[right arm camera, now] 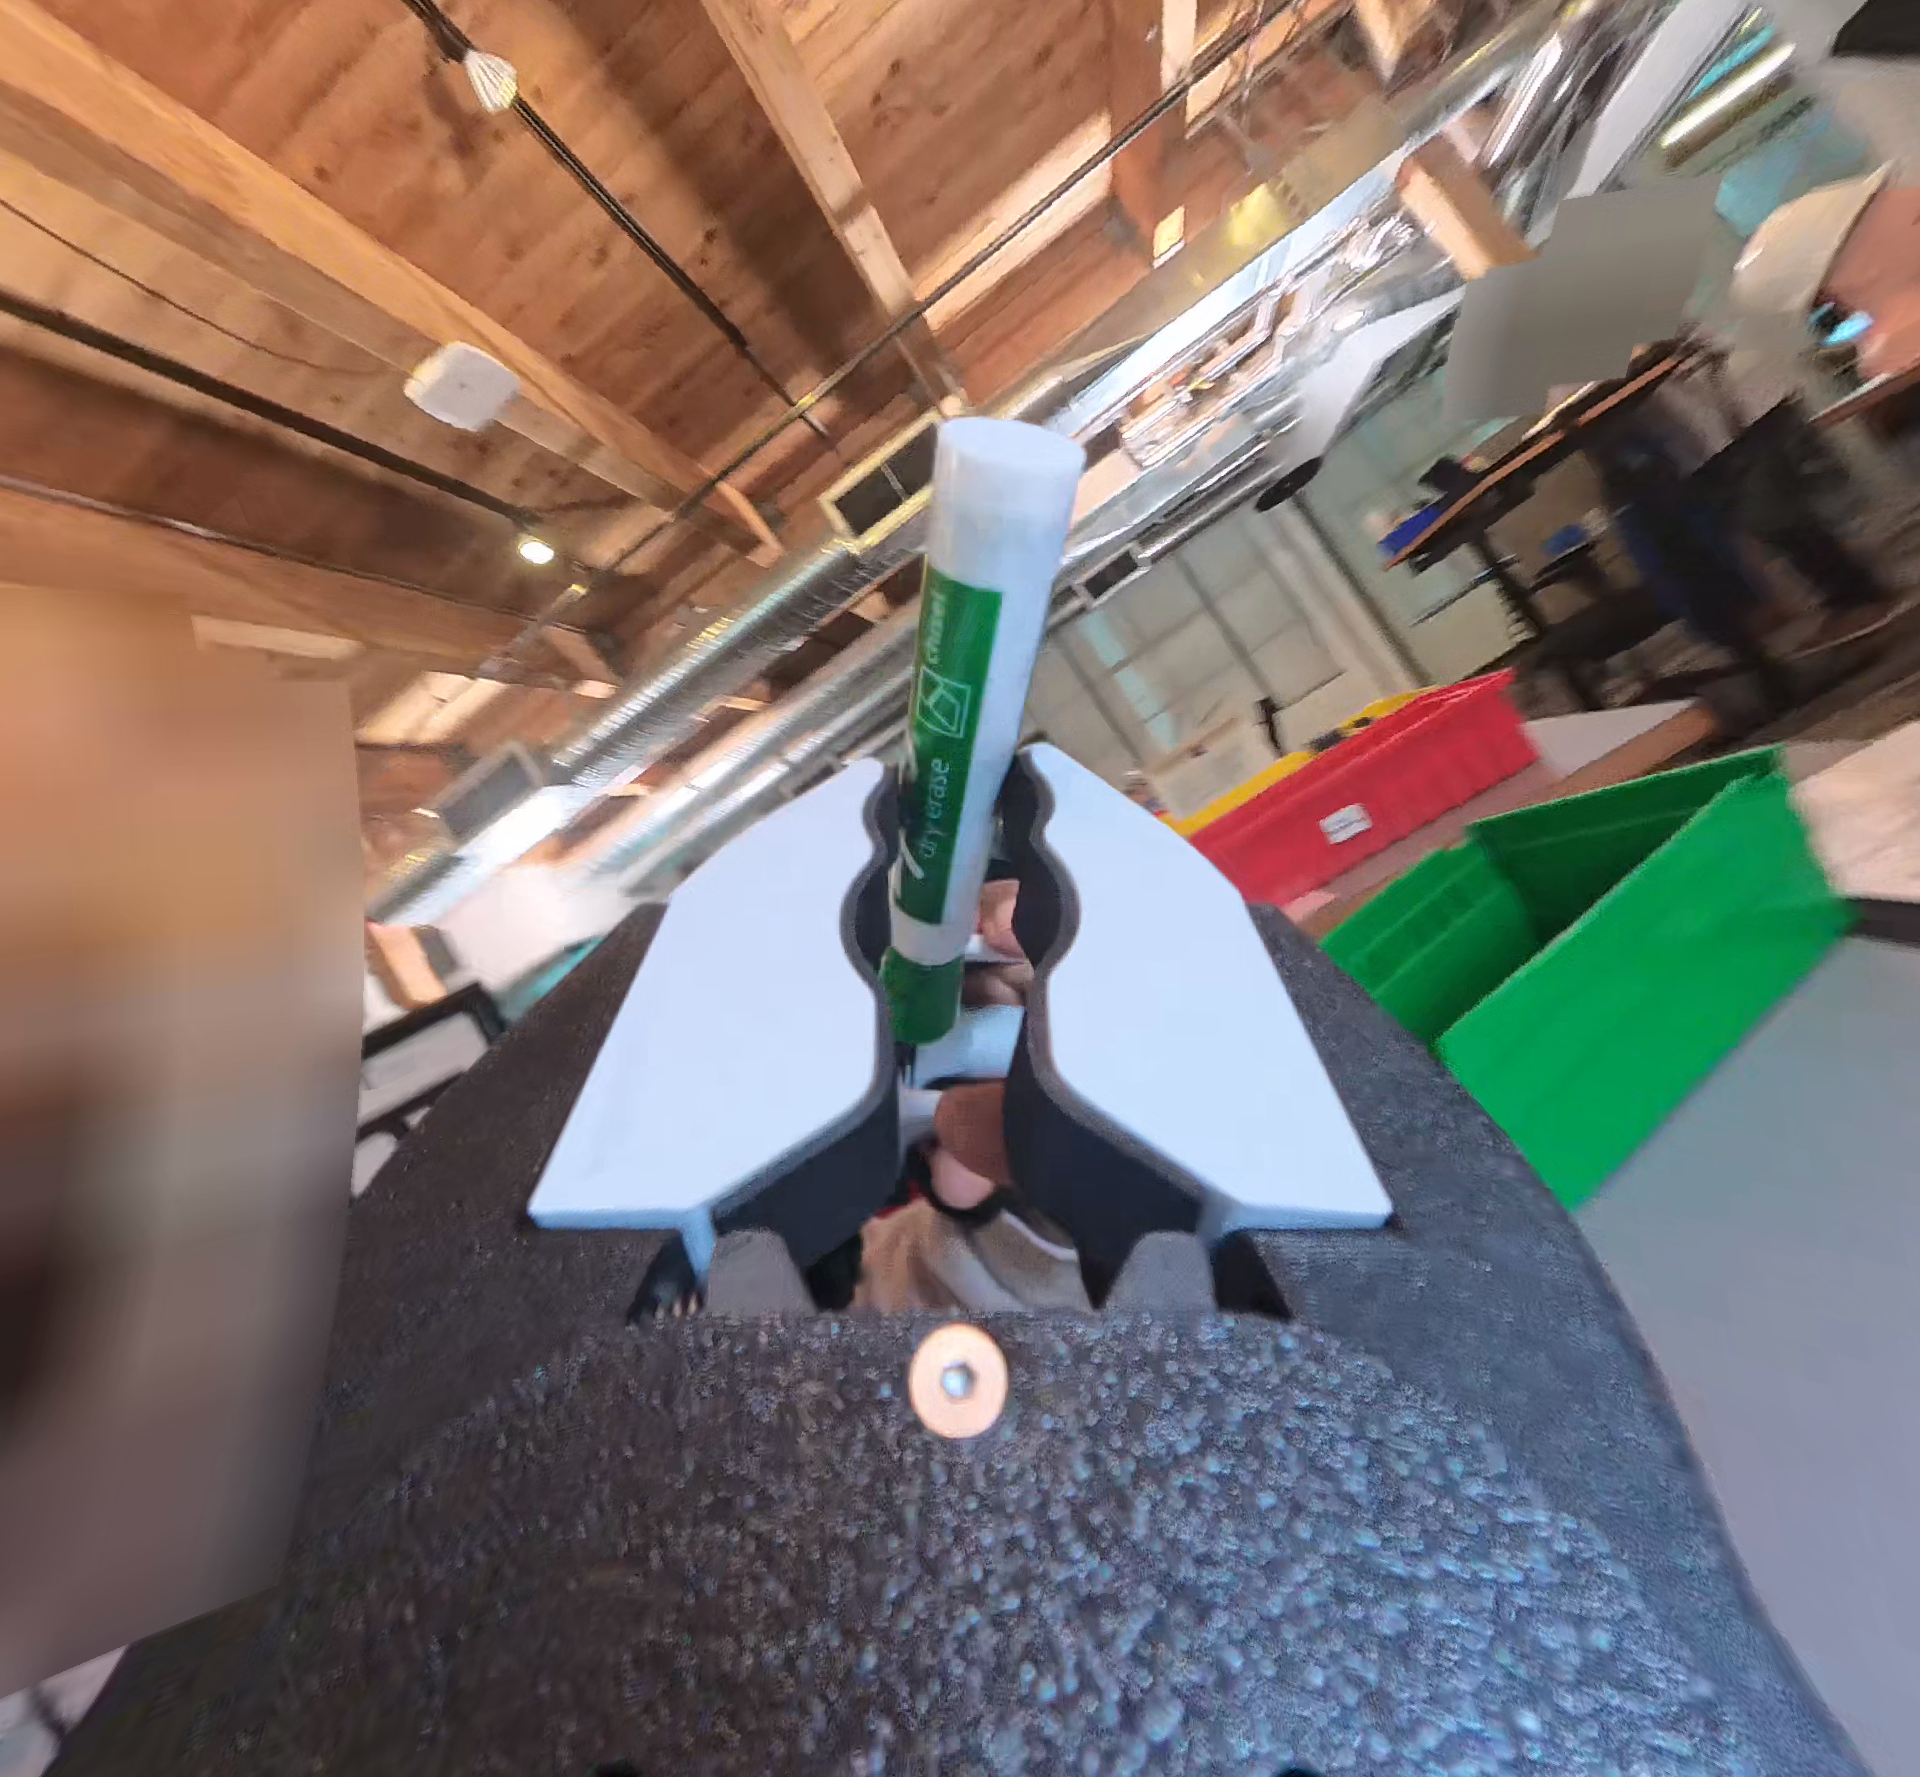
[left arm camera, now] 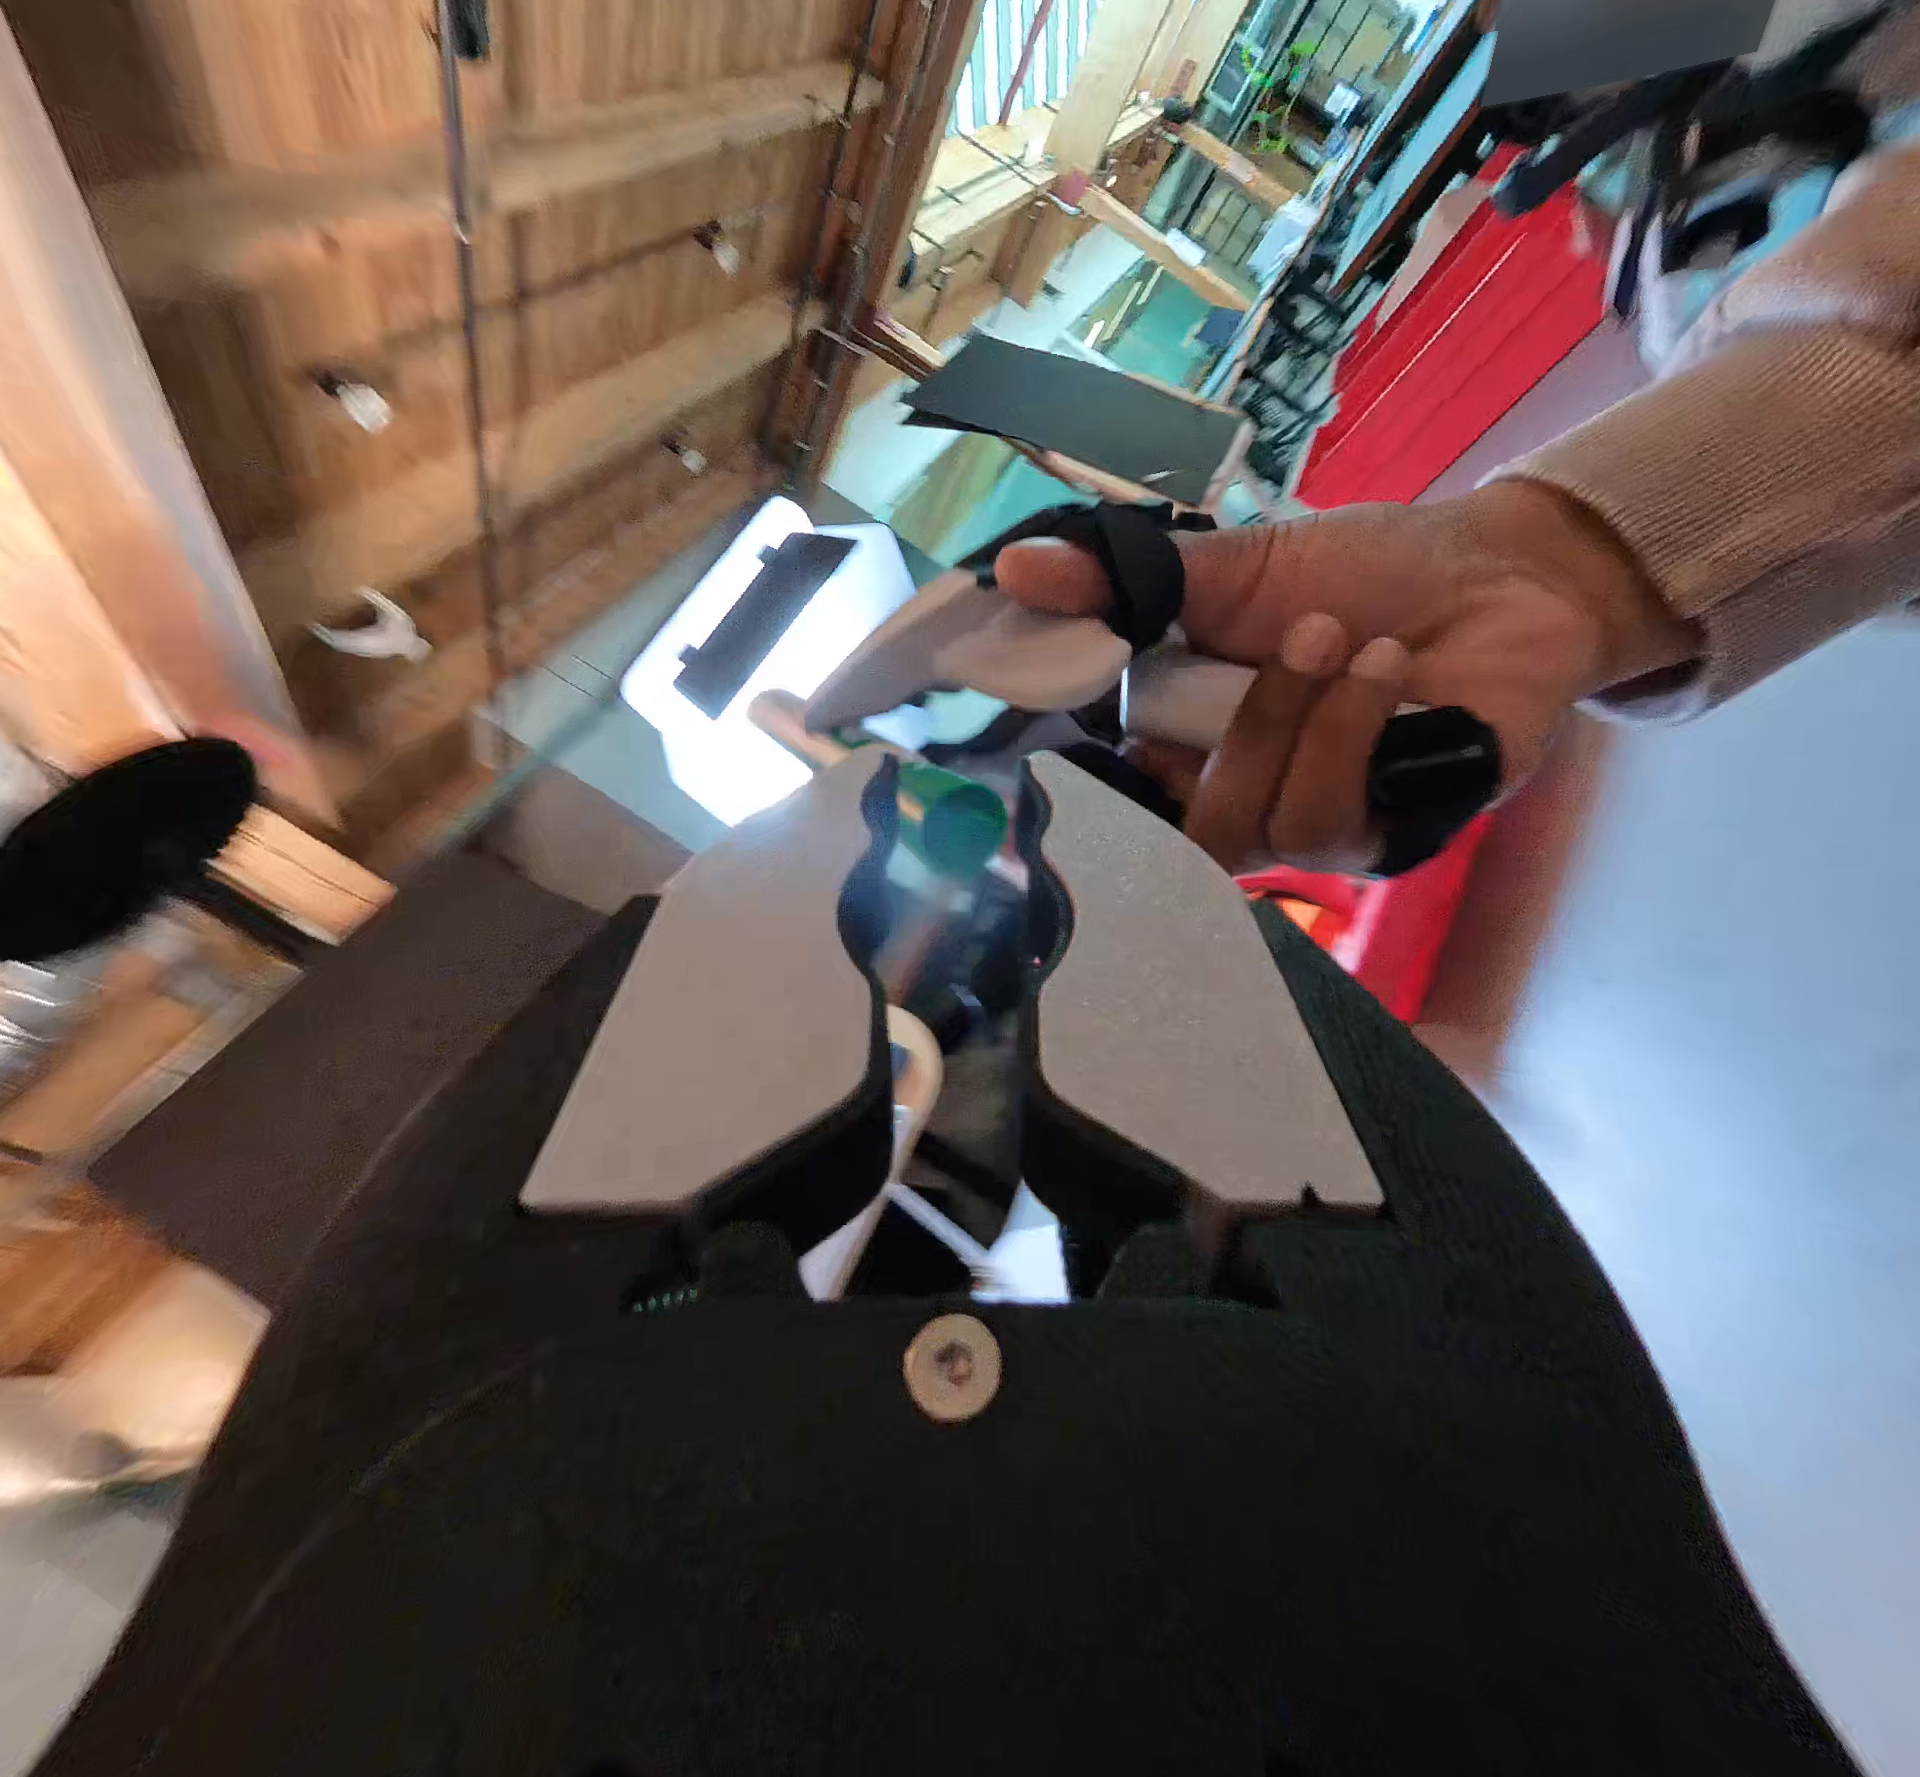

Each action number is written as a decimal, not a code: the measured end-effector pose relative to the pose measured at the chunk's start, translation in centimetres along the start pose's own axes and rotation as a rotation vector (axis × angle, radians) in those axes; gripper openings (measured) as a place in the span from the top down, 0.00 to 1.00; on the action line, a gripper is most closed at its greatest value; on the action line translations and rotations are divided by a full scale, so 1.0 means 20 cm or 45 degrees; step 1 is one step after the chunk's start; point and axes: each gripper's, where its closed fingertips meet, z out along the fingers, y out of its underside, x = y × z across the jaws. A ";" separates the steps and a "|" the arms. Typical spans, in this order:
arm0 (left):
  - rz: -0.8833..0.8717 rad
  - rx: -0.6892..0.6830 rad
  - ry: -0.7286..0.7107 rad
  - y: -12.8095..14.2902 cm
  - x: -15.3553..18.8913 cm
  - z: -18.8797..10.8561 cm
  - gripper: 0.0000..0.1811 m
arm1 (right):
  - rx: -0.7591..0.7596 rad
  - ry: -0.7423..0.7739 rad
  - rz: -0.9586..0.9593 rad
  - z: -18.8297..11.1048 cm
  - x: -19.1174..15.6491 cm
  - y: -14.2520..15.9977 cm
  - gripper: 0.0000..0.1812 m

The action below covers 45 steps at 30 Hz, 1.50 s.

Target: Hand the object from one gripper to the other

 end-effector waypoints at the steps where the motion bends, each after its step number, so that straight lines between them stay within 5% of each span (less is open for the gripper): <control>1: -0.168 -0.002 0.058 0.03 0.00 0.00 0.84 | -0.018 0.042 -0.081 -0.03 0.01 -0.03 0.89; 5: -0.876 -0.003 0.157 0.13 -0.12 -0.01 0.75 | -0.189 0.319 -0.548 -0.12 0.12 -0.08 0.90; 8: -1.091 -0.042 0.125 0.17 -0.18 -0.01 0.75 | -0.423 0.586 -1.007 -0.16 0.25 -0.03 0.90; 16: -0.849 -0.390 0.122 0.31 -0.06 0.03 0.76 | -0.906 0.788 -1.932 -0.10 0.41 0.27 0.90; 18: -0.709 -0.474 0.156 0.34 -0.02 0.01 0.88 | -0.954 0.845 -2.085 -0.10 0.42 0.26 0.89; 21: -0.647 -0.495 0.153 0.34 -0.03 0.01 0.89 | -0.875 0.902 -2.269 -0.09 0.38 0.18 0.89; 26: -0.684 -0.249 0.006 0.28 -0.17 -0.02 0.89 | -0.586 0.872 -1.928 -0.10 0.27 0.03 0.85; 30: -0.874 0.067 -0.107 0.20 -0.33 -0.11 0.89 | -0.244 0.671 -1.134 -0.14 0.23 -0.09 0.81; 35: -1.026 0.375 -0.157 0.10 -0.39 -0.16 0.89 | 0.033 0.144 -0.181 -0.08 0.15 -0.06 0.74; 39: -1.071 0.339 -0.078 0.13 -0.23 -0.06 0.89 | 0.024 0.005 -0.033 0.01 0.09 0.05 0.74; 40: -1.046 0.287 -0.059 0.16 -0.17 -0.02 0.89 | 0.016 -0.005 -0.032 0.02 0.06 0.06 0.83; 45: -1.101 0.011 0.006 0.30 -0.04 0.07 0.88 | -0.071 0.247 -0.447 -0.06 0.11 -0.04 0.90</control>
